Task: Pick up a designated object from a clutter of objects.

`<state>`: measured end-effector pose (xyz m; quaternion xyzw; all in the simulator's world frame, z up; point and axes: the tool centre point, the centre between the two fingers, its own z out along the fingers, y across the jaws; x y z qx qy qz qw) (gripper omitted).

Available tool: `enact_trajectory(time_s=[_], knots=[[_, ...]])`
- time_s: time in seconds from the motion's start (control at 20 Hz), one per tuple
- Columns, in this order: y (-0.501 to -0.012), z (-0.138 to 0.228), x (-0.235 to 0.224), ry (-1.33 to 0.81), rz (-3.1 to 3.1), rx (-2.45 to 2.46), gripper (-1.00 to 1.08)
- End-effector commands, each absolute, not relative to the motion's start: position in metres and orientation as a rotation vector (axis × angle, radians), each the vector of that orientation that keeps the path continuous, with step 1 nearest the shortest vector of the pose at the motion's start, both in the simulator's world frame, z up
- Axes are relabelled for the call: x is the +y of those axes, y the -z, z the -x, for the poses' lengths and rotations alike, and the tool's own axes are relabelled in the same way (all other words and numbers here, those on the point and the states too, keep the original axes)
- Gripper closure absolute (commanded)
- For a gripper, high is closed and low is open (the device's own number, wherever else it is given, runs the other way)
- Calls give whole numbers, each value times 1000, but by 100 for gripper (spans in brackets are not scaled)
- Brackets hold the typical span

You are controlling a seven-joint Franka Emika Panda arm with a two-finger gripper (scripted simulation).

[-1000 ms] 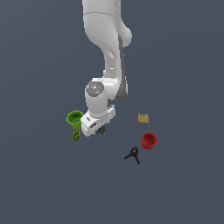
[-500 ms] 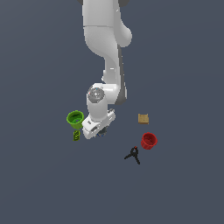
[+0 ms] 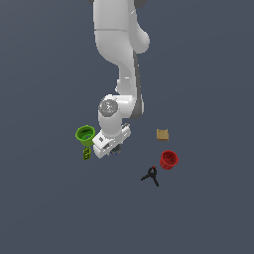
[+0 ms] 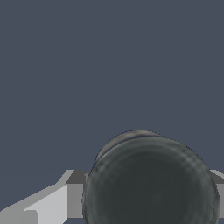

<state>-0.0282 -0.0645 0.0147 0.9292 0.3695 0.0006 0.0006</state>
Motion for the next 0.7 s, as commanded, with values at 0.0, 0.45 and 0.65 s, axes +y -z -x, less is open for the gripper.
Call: enact_trajectory(time_s=[0.0,0.45,0.65], knots=[[-15,28,-64,-2,-2918,1161,108],[-34,30,-66,-2,-2918,1161,108],[-55,31,-67,-2,-2918,1161,108]])
